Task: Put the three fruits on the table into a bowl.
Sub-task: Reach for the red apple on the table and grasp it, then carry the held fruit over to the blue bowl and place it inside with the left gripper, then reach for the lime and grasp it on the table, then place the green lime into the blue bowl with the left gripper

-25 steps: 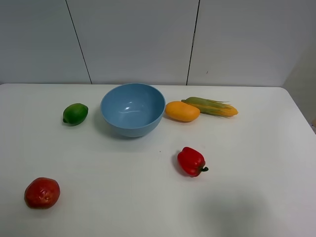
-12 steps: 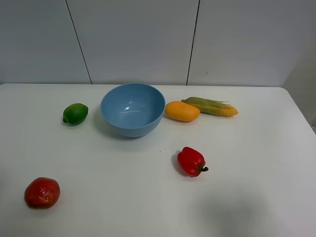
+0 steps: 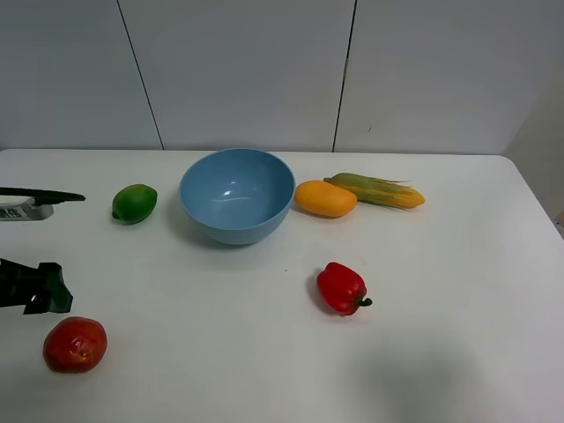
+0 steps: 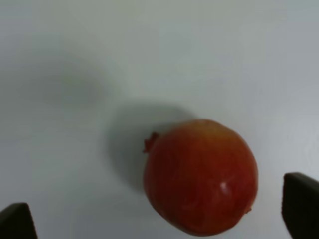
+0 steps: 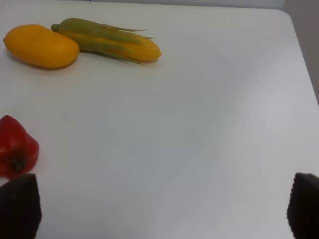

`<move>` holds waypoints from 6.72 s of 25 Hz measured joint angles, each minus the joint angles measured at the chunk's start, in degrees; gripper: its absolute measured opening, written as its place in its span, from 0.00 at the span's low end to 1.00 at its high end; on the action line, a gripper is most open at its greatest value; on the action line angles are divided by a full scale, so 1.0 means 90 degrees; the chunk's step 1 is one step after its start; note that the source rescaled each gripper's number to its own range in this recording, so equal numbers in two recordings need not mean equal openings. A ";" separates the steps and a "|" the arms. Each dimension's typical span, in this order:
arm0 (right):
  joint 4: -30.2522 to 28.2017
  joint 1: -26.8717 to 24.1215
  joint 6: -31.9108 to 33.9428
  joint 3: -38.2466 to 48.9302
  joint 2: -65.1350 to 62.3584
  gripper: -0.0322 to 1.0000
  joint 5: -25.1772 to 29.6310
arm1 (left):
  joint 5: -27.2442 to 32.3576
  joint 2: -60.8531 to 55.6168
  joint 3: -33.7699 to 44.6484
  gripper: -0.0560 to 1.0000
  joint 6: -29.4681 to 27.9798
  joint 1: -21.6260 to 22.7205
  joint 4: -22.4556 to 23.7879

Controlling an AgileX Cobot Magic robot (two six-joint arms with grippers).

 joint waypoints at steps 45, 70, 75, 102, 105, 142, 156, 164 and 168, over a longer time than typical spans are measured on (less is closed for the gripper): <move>0.0000 0.0000 0.0000 0.0000 0.0000 1.00 0.0000 | -0.1973 0.2383 0.0694 0.22 -0.0125 -0.0739 -0.0558; 0.0000 0.0000 0.0000 0.0000 0.0000 1.00 0.0000 | -0.0743 0.3299 -0.4353 0.22 -0.0004 -0.1693 -0.0451; 0.0000 0.0000 0.0000 0.0000 0.0000 1.00 0.0000 | -0.0748 0.4411 -0.5166 0.22 0.0008 -0.2444 -0.0451; 0.0000 0.0000 0.0000 0.0000 0.0000 1.00 0.0000 | -0.1940 0.4869 -0.5700 0.98 0.0050 -0.2686 -0.0214; 0.0000 0.0000 0.0000 0.0000 0.0000 1.00 0.0000 | -0.1526 0.4572 -0.5713 0.98 0.0050 -0.2253 0.0304; 0.0000 0.0000 0.0000 0.0000 0.0000 1.00 0.0000 | -0.1584 0.6490 -0.5193 0.94 0.1046 -0.0510 0.0173; 0.0000 0.0000 0.0000 0.0000 0.0000 1.00 0.0000 | -0.1406 0.5684 -0.5193 0.08 -0.0264 -0.0499 0.1021; 0.0000 0.0000 0.0000 0.0000 0.0000 1.00 0.0000 | -0.1778 0.4484 -0.5193 0.08 -0.0526 -0.0923 0.0547; 0.0000 0.0000 0.0000 0.0000 0.0000 1.00 0.0000 | -0.1778 0.4495 -0.5193 0.08 -0.0467 -0.1640 0.0155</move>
